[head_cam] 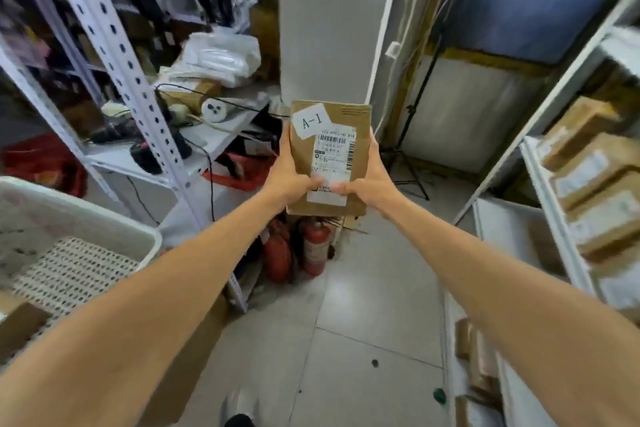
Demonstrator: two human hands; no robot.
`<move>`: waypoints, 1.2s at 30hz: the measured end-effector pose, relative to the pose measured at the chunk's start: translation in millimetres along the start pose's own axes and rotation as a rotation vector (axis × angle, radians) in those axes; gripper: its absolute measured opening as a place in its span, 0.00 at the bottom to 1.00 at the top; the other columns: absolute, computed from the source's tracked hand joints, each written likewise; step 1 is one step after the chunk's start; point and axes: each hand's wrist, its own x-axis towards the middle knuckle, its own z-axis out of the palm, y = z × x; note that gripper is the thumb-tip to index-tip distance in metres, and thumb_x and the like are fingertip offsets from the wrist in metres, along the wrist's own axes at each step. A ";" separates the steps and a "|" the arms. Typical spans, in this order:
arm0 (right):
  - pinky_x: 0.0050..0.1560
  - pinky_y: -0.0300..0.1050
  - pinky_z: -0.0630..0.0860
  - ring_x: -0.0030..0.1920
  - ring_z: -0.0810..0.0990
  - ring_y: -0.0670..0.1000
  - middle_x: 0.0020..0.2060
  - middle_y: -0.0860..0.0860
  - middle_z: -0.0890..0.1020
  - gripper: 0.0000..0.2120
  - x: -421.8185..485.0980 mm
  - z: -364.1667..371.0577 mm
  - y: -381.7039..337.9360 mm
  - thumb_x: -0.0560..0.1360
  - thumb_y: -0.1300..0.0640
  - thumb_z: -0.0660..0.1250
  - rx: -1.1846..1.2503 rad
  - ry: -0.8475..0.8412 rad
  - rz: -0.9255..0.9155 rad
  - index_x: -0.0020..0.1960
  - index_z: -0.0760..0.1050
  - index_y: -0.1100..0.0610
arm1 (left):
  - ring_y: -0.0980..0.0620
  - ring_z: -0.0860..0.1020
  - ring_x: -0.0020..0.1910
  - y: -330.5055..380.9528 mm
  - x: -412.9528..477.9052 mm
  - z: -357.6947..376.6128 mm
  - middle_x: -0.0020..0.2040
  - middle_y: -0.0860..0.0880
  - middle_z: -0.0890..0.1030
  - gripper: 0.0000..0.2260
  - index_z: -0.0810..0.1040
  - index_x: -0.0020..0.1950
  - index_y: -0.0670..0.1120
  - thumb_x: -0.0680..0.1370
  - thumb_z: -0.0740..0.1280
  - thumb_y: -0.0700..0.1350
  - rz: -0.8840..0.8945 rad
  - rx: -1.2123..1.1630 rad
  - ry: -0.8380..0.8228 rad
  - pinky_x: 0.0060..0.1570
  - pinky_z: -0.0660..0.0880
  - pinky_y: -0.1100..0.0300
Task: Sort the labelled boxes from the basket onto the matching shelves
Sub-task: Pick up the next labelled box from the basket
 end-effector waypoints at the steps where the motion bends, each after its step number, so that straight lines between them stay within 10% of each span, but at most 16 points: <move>1: 0.65 0.43 0.72 0.69 0.69 0.48 0.67 0.47 0.70 0.62 1.0 -17.4 -3.5 0.61 0.69 0.78 -0.016 0.030 0.005 0.79 0.40 0.48 | 0.48 0.65 0.72 12.6 9.3 11.1 0.74 0.47 0.65 0.51 0.39 0.78 0.53 0.71 0.75 0.37 0.026 -0.025 -0.033 0.66 0.62 0.58; 10: 0.71 0.56 0.66 0.68 0.66 0.46 0.70 0.49 0.67 0.62 22.5 -141.2 -35.2 0.64 0.66 0.78 -0.119 0.392 0.052 0.78 0.36 0.45 | 0.45 0.64 0.72 114.4 101.3 93.6 0.74 0.47 0.63 0.53 0.41 0.77 0.59 0.68 0.75 0.34 0.267 -0.178 -0.374 0.68 0.67 0.40; 13: 0.65 0.55 0.73 0.69 0.68 0.50 0.71 0.50 0.67 0.61 25.2 -170.8 -41.6 0.66 0.66 0.77 -0.119 0.506 0.103 0.77 0.34 0.43 | 0.46 0.64 0.72 142.2 129.2 118.2 0.75 0.46 0.62 0.53 0.38 0.77 0.58 0.70 0.74 0.34 0.339 -0.144 -0.499 0.69 0.66 0.44; 17: 0.50 0.27 0.73 0.68 0.66 0.47 0.72 0.51 0.66 0.56 26.6 -196.8 -41.9 0.70 0.69 0.73 -0.119 0.645 0.130 0.78 0.35 0.46 | 0.45 0.68 0.70 166.0 155.7 149.4 0.73 0.45 0.65 0.52 0.38 0.77 0.59 0.71 0.72 0.33 0.387 -0.140 -0.618 0.65 0.70 0.44; 24: 0.67 0.59 0.70 0.68 0.71 0.53 0.69 0.51 0.71 0.54 38.3 -220.3 -20.7 0.67 0.64 0.76 -0.084 0.839 0.248 0.78 0.43 0.45 | 0.54 0.72 0.59 177.9 194.1 193.5 0.69 0.49 0.68 0.52 0.39 0.78 0.58 0.71 0.73 0.34 0.448 -0.170 -0.816 0.56 0.74 0.55; 30: 0.65 0.59 0.73 0.65 0.74 0.52 0.66 0.51 0.74 0.55 51.4 -266.0 -11.1 0.65 0.62 0.78 -0.099 0.927 0.293 0.78 0.44 0.46 | 0.53 0.74 0.60 204.1 227.4 242.1 0.61 0.54 0.71 0.52 0.39 0.78 0.54 0.71 0.73 0.33 0.425 -0.200 -0.919 0.59 0.75 0.51; 36: 0.64 0.51 0.71 0.65 0.72 0.50 0.66 0.50 0.73 0.53 74.2 -342.2 -15.2 0.68 0.64 0.76 -0.123 0.987 0.238 0.78 0.44 0.46 | 0.53 0.77 0.56 262.1 267.2 303.7 0.55 0.52 0.77 0.37 0.59 0.72 0.50 0.69 0.75 0.35 0.475 -0.159 -0.897 0.50 0.77 0.62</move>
